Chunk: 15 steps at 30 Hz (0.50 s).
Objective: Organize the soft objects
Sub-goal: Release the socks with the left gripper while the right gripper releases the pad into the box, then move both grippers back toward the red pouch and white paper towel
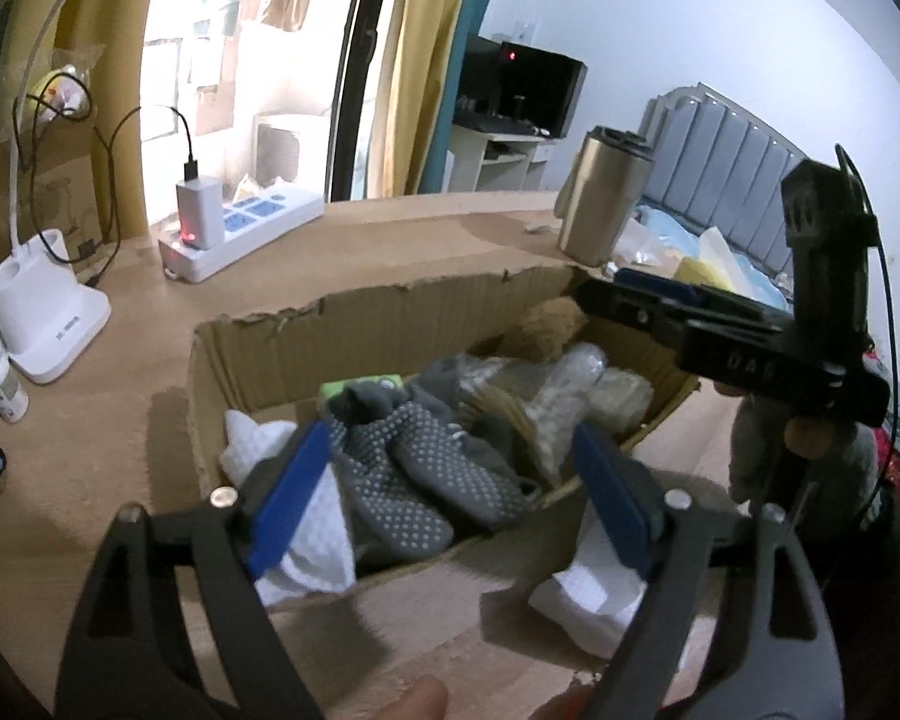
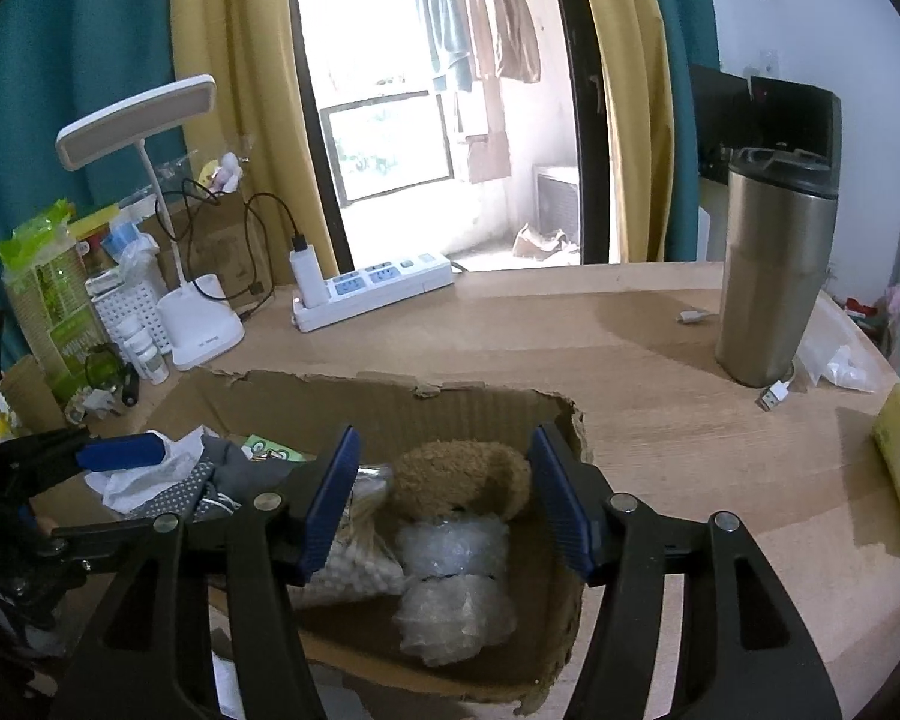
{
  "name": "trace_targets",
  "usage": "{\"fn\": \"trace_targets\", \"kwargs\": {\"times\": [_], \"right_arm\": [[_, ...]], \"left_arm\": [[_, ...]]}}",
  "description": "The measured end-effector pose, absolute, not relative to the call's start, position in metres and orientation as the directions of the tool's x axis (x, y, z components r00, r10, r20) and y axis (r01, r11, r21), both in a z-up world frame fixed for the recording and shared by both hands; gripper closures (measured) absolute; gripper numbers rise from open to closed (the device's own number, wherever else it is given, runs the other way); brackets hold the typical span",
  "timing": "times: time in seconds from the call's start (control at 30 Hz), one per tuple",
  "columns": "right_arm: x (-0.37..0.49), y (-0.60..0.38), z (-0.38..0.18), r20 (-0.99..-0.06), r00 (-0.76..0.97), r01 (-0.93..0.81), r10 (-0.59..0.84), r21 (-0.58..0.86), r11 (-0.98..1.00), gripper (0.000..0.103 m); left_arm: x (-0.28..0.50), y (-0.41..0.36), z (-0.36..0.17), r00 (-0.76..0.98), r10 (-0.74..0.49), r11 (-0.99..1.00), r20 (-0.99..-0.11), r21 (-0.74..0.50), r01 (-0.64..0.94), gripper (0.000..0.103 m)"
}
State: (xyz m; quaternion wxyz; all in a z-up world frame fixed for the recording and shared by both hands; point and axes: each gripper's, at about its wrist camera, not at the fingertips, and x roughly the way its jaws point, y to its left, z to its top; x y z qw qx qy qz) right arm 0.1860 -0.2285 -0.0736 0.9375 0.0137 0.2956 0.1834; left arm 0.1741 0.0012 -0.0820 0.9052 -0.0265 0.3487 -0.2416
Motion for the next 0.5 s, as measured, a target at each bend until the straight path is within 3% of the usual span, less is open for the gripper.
{"fn": "trace_targets", "kwargs": {"times": [0.5], "right_arm": [[0.15,-0.233,-0.057,-0.513,0.775,-0.352,0.369,0.134,0.926,0.04]], "left_arm": [[0.145,0.011,-0.063,0.703,-0.429,0.9,-0.568,-0.2,0.387,0.018]]}}
